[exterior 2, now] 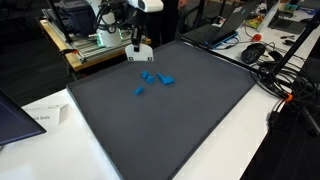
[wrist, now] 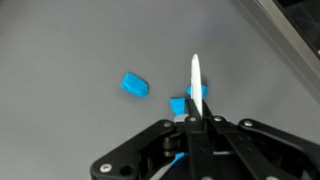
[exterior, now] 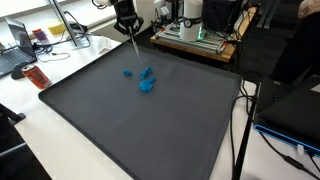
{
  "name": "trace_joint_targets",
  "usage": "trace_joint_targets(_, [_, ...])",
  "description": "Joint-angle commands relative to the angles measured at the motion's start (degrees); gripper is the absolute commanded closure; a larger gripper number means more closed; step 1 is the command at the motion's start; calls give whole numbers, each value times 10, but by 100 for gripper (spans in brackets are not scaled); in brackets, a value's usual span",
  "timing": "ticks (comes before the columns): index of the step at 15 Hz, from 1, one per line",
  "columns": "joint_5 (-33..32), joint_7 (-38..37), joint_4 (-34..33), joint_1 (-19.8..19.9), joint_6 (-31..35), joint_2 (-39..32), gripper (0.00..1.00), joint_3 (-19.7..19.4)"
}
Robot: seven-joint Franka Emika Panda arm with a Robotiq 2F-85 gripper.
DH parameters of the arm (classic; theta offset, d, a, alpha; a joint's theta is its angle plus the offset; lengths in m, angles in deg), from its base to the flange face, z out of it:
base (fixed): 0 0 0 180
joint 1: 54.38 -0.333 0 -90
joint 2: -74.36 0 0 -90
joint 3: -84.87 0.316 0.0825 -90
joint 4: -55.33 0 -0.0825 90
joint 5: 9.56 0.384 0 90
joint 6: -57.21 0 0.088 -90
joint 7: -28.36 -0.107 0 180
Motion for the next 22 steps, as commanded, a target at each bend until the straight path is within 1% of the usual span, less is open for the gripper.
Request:
trace_joint_targets(1, [41,-108,-23,-21,-18,7,99,13])
trace_joint_targets(3, [28,-185,-28,-32,-5,7,99,20])
trace_joint_targets(7, [-60,-348,-34,-55,-2,5,99,40])
trace_joint_targets(10, [-133,-458,-51,-73,-30,-5,99,56])
trace_joint_targets(13, [-175,-541,-74,-88,-75,-20,99,69])
trace_joint_targets(15, [-178,-565,-93,-97,-109,-33,99,76])
trace_joint_targets(16, [-165,-534,-96,-100,-109,-36,99,79])
trace_joint_targets(17, [-161,-538,-72,-95,-87,-18,96,74])
trace_joint_targets(22, [-161,-537,-86,-101,-94,-33,96,77])
